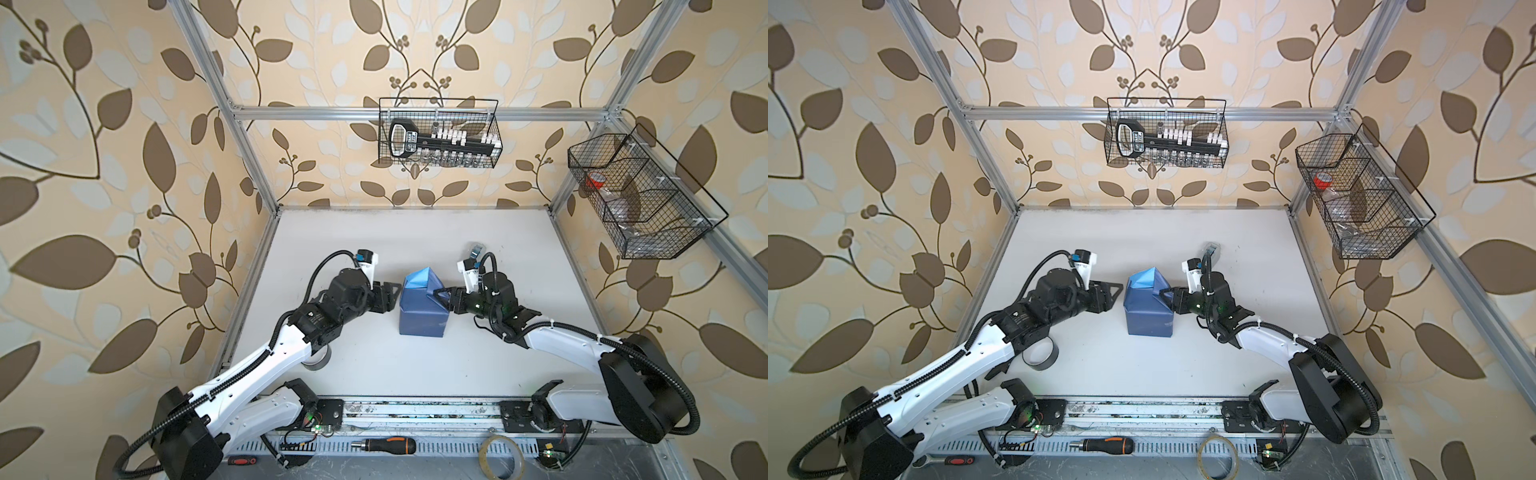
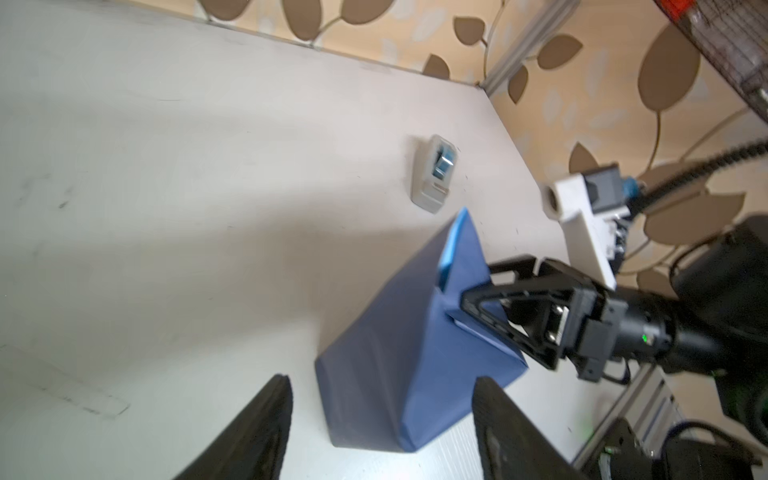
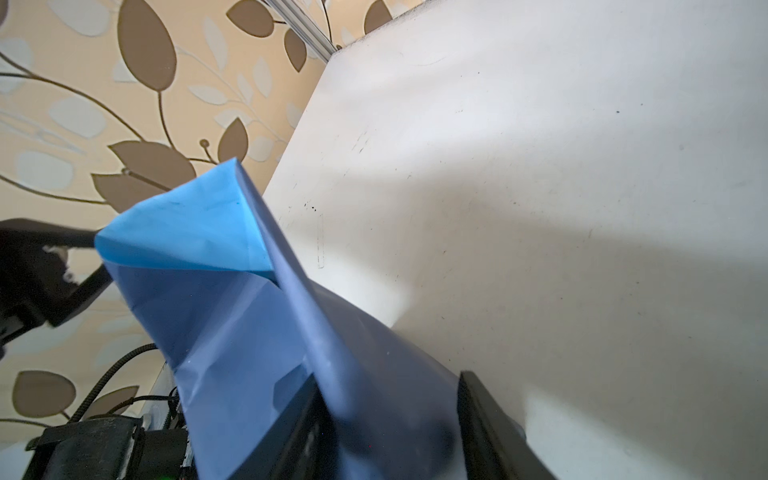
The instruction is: Wrap the gift box in paper
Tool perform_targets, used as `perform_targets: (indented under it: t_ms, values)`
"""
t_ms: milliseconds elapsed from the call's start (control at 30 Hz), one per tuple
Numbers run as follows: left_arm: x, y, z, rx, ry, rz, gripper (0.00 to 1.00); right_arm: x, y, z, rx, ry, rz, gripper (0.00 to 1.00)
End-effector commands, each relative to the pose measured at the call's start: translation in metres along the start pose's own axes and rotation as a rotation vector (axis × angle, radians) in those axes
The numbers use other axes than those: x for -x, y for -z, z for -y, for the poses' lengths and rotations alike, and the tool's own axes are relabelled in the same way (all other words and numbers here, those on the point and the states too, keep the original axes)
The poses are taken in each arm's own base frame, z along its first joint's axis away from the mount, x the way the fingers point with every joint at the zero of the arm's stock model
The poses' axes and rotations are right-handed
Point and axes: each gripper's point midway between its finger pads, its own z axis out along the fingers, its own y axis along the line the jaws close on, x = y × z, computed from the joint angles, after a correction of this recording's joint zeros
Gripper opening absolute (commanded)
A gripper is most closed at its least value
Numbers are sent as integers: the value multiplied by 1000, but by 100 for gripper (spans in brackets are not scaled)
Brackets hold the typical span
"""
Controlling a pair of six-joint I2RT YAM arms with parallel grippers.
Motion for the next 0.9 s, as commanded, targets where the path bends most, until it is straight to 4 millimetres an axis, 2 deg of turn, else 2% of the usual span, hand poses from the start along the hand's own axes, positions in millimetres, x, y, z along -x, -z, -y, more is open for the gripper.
perform_targets:
  t_ms: [0,200,533,867]
  values:
    - [-7,-8,1,-87,95,-75,66,-29,0,18,-66,-12,-85,51]
    - [-13,-30,13,-144,85,-163,60,-29,0,16,-63,-8,-86,51]
    - [-32,-46,22,-177,67,-212,59,-26,-1,14,-60,-6,-82,51]
    - [-38,-58,11,-124,26,-235,60,-27,0,13,-52,1,-84,51]
